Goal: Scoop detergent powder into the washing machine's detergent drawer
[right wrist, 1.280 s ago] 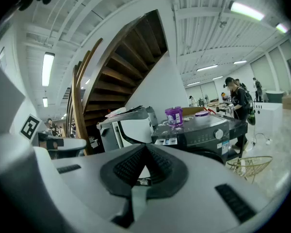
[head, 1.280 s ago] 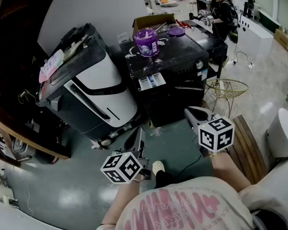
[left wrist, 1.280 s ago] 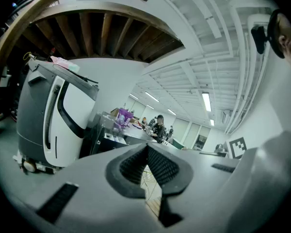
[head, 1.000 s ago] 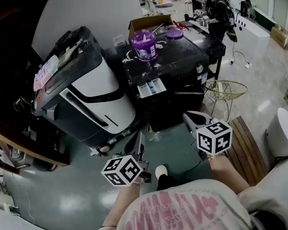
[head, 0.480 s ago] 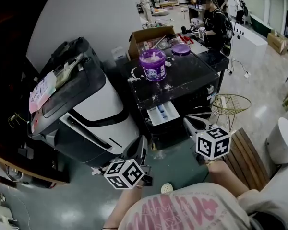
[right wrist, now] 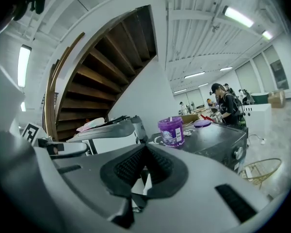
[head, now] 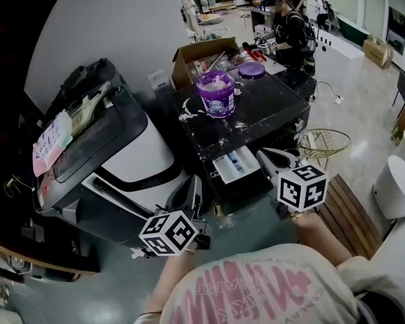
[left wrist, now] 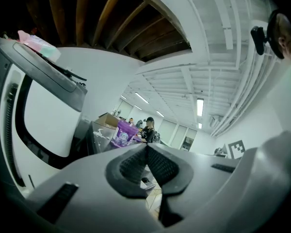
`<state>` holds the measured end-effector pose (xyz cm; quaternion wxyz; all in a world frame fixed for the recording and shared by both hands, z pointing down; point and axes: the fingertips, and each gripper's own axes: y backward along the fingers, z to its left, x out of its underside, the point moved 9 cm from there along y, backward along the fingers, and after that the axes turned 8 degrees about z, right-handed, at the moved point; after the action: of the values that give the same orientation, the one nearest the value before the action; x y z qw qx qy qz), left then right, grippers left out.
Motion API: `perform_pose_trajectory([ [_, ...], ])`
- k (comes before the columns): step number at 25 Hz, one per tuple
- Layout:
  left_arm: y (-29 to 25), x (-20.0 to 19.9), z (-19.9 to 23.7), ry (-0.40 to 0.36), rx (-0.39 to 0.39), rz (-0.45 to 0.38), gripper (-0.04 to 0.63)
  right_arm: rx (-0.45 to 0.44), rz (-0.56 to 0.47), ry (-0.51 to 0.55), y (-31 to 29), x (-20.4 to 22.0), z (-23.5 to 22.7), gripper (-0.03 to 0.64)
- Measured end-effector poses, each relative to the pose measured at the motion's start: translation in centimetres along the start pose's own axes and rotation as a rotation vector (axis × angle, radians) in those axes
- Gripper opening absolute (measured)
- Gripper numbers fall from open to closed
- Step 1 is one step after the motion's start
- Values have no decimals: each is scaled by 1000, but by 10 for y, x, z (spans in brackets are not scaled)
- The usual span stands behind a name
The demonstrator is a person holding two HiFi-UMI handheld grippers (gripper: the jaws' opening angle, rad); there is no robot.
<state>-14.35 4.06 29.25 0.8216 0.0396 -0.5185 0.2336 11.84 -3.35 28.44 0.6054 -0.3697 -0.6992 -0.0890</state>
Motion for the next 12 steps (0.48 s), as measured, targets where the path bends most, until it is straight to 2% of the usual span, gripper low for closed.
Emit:
perform_pose_trajectory([
  [6, -21, 20, 15, 43, 18, 82, 2, 52, 93, -63, -9, 33, -13, -3],
  [9, -26, 29, 26, 66, -1, 118, 2, 92, 96, -160, -13, 49, -24, -3],
  [12, -36, 31, 33, 93, 12, 127, 2, 117, 72, -256, -21, 53, -37, -3],
])
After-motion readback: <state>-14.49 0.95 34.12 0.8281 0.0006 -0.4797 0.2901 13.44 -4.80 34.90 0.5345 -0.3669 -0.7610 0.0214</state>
